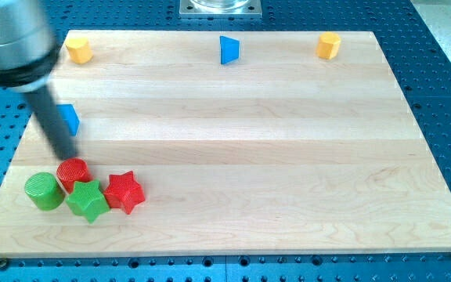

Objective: Place the cube at the bottom left of the triangle

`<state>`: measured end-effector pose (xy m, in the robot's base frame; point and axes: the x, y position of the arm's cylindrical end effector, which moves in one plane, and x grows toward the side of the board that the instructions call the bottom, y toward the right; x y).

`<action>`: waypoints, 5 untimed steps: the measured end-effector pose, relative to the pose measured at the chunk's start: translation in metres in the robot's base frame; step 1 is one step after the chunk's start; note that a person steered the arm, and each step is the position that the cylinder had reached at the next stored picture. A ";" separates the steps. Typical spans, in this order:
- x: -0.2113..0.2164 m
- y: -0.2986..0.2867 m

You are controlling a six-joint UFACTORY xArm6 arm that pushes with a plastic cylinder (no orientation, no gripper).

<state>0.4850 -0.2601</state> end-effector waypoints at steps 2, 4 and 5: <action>-0.101 0.047; -0.139 0.109; -0.093 0.126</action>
